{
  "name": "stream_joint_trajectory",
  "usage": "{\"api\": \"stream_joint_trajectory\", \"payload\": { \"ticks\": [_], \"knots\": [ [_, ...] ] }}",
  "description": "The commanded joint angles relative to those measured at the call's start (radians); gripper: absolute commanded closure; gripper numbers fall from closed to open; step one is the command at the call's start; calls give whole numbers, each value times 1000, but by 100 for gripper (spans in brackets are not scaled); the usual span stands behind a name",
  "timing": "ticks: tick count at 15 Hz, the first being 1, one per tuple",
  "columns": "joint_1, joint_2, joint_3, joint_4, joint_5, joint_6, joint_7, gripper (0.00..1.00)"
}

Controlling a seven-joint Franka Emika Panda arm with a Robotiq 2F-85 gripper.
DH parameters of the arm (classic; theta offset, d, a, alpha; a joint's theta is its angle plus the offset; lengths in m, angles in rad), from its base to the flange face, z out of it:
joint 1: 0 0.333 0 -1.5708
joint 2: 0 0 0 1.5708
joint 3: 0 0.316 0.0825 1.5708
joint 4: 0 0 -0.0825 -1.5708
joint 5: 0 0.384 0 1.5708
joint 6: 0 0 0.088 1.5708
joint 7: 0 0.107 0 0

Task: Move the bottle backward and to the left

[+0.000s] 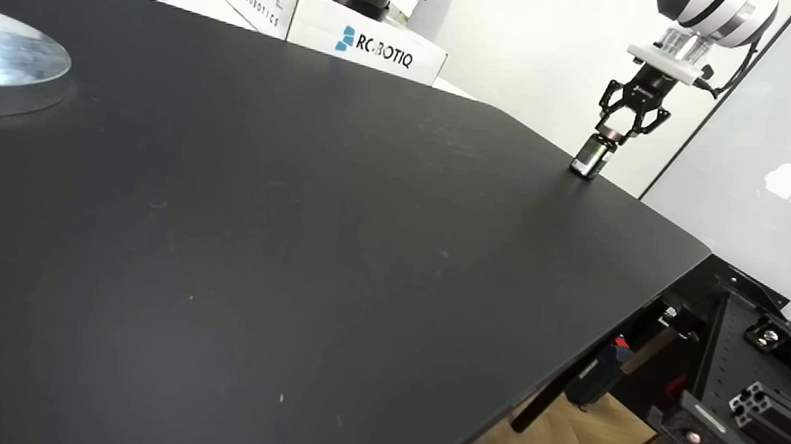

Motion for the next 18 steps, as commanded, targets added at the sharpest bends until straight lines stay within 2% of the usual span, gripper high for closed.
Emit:
{"api": "stream_joint_trajectory", "payload": {
  "ticks": [1,4,9,14,18],
  "knots": [
    [4,-82,1,-35,-16,-41,15,64],
    [11,-160,3,-79,-15,-50,0,64],
    [54,-334,1,-238,-39,-14,-21,64],
    [111,-566,-1,-527,-171,57,-77,64],
    [93,-775,7,-754,-285,75,-148,64]
  ]
}}
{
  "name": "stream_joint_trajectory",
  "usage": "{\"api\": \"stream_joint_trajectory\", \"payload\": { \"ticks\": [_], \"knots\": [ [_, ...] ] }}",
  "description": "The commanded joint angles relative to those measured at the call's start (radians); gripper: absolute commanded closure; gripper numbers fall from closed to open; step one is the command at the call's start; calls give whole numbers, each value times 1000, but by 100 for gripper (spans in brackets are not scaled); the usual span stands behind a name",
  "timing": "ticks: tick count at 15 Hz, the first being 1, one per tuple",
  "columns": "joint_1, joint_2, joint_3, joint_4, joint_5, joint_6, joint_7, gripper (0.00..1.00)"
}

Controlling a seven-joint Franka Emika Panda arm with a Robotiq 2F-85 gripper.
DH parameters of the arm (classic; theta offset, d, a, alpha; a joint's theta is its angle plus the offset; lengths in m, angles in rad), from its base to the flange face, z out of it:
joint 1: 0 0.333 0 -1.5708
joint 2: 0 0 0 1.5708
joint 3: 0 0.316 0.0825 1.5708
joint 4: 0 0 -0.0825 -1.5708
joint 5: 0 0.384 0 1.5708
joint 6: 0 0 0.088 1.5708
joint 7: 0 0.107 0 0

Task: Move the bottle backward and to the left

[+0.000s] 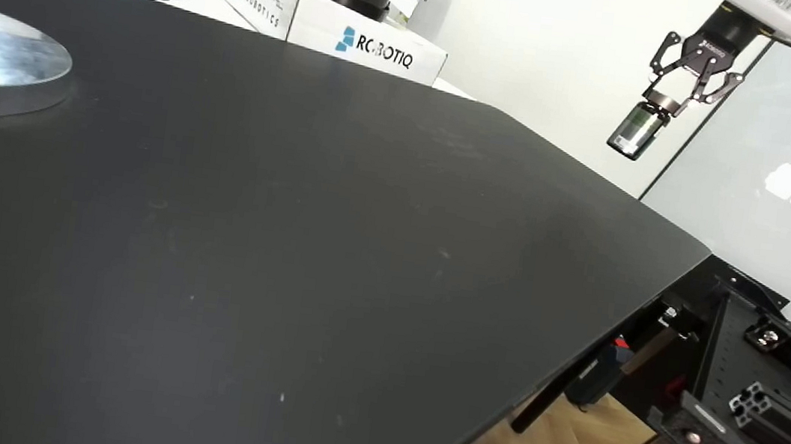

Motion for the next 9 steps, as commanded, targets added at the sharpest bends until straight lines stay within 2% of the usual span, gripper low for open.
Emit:
{"api": "stream_joint_trajectory", "payload": {
  "ticks": [1,5,8,9],
  "knots": [
    [-28,-246,9,-238,-98,10,-65,64],
    [-94,-454,33,-438,-163,-32,-149,64],
    [-149,-555,66,-556,-199,-47,-196,64],
    [-138,-496,61,-469,-178,-87,-232,64]
  ]
}}
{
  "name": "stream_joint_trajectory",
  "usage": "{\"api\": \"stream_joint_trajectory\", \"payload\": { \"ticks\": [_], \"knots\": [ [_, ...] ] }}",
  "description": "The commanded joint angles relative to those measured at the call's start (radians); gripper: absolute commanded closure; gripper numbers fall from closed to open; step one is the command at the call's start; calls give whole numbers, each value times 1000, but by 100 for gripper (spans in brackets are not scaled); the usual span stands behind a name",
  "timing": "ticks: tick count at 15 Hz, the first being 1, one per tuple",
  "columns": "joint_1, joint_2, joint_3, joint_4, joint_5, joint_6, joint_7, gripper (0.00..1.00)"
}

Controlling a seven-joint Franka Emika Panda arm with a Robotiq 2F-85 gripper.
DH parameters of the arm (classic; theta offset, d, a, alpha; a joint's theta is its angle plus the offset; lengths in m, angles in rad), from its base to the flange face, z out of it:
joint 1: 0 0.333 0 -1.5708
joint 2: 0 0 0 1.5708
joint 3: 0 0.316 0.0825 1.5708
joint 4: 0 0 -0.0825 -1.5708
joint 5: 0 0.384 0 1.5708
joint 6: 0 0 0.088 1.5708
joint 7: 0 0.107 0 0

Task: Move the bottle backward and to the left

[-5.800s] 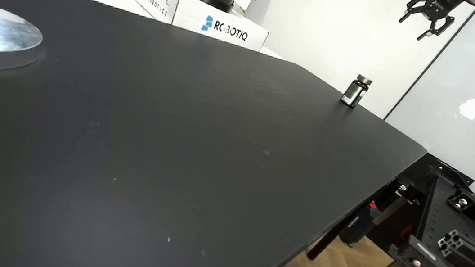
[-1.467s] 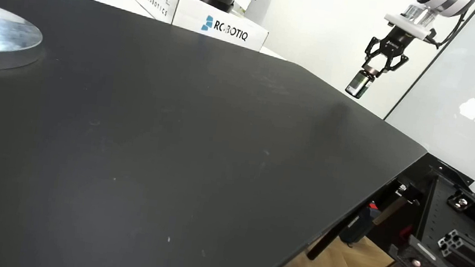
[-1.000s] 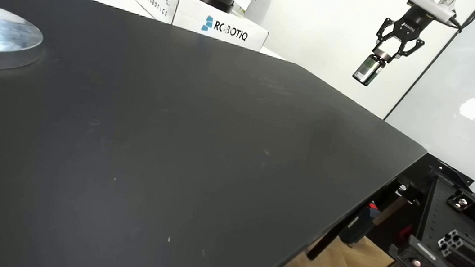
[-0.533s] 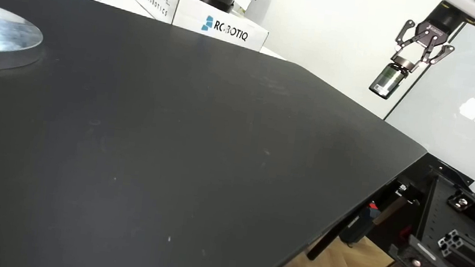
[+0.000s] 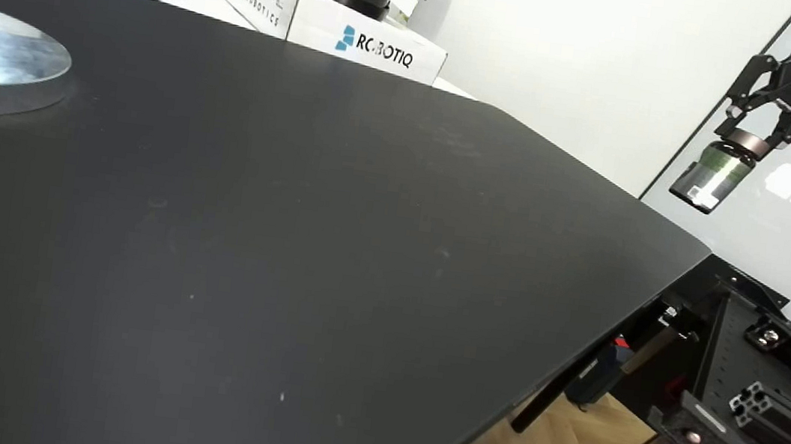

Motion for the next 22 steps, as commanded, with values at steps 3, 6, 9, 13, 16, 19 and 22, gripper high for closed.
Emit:
{"api": "stream_joint_trajectory", "payload": {
  "ticks": [3,6,9,13,16,19,22],
  "knots": [
    [-33,-52,26,-16,-8,-33,-120,64],
    [-26,-24,31,-11,-11,-2,-160,64],
    [-47,8,66,-10,-48,-9,-123,64],
    [-36,13,55,-10,-27,-3,-155,39],
    [-36,16,55,-9,-28,-3,-155,39],
    [-36,16,55,-9,-28,-3,-155,64],
    [-18,33,42,-9,0,69,-190,64]
  ]
}}
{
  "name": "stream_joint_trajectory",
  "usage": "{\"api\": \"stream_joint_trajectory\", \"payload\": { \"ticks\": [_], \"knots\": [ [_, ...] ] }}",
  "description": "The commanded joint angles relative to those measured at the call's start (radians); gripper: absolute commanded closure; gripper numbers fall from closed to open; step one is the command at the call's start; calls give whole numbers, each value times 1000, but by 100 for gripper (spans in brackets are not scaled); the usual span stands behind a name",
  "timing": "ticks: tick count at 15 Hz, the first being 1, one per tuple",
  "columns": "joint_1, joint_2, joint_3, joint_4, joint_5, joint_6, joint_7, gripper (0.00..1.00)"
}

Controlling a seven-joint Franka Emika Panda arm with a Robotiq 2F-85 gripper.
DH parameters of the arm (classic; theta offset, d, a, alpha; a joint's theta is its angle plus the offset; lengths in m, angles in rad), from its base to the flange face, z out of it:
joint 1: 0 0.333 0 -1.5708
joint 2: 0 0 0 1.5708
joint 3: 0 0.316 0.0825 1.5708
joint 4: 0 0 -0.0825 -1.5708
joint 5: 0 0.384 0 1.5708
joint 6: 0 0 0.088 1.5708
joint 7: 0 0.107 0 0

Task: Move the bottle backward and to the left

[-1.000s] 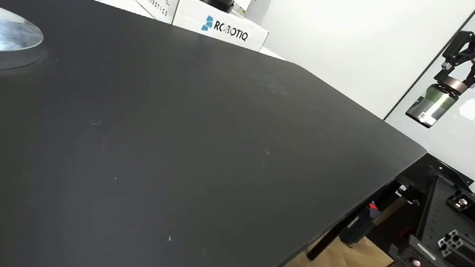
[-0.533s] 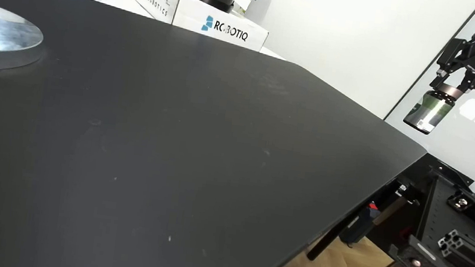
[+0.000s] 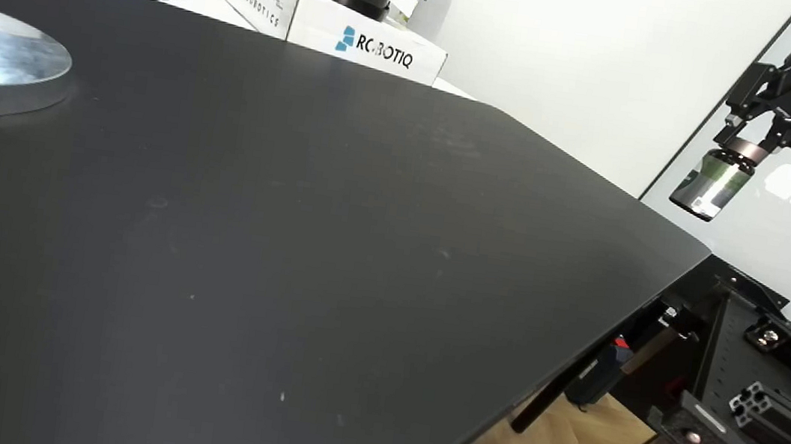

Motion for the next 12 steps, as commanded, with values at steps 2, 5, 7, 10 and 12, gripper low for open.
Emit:
{"api": "stream_joint_trajectory", "payload": {
  "ticks": [2,5,7,10,12],
  "knots": [
    [20,28,-10,1,27,83,-35,64],
    [30,62,-11,1,41,110,-54,64],
    [36,89,-11,1,45,131,-60,64],
    [47,129,-11,1,53,166,-68,64],
    [54,156,-10,1,60,195,-73,64]
  ]
}}
